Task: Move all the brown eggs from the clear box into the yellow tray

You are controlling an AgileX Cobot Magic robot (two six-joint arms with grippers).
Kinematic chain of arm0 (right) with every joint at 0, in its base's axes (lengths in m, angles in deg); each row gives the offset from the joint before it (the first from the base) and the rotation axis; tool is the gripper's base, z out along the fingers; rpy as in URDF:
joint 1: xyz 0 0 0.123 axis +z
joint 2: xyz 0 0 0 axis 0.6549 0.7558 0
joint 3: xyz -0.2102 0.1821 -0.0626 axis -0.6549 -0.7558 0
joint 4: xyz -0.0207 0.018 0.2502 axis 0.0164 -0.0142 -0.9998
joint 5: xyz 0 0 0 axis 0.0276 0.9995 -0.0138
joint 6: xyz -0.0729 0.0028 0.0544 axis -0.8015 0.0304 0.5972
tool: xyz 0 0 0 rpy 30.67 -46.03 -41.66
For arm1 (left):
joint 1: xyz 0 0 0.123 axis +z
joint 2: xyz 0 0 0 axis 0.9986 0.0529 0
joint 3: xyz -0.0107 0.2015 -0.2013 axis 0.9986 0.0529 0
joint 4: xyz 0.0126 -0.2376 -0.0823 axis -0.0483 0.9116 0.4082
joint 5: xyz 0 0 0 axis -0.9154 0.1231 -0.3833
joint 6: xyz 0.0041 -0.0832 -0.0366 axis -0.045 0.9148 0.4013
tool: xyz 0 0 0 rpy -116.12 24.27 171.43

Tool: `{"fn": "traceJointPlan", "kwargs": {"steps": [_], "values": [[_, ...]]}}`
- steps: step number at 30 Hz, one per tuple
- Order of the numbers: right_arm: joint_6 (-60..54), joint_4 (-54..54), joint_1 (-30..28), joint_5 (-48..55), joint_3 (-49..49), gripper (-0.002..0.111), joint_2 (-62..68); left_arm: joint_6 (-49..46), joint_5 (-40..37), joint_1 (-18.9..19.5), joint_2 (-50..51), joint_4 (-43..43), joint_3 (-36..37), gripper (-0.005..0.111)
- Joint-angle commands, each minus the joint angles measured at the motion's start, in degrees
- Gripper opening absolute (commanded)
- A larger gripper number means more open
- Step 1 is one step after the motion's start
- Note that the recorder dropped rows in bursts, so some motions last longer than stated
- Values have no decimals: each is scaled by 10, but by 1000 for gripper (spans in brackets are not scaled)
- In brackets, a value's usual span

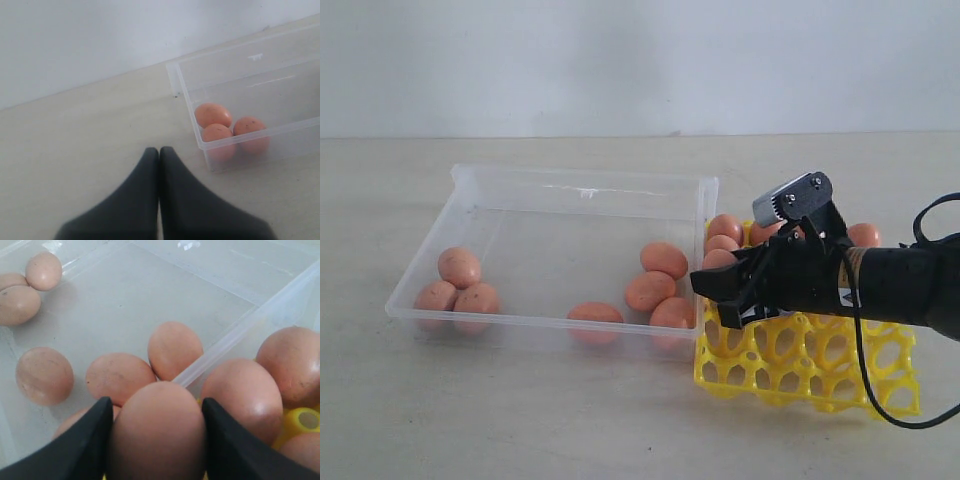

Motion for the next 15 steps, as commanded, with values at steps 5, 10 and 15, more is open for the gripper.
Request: {"fn": "traceJointPlan", "kwargs": {"steps": [5, 10, 15], "values": [[-8, -4, 0, 17, 2, 68, 2, 0, 4, 1, -1, 4, -1, -4], [-3, -16, 0, 14, 2, 67, 2, 0, 4, 1, -1, 4, -1, -4], [58, -29, 0, -38, 2, 67, -26, 0, 4, 1, -1, 4, -1, -4]]}}
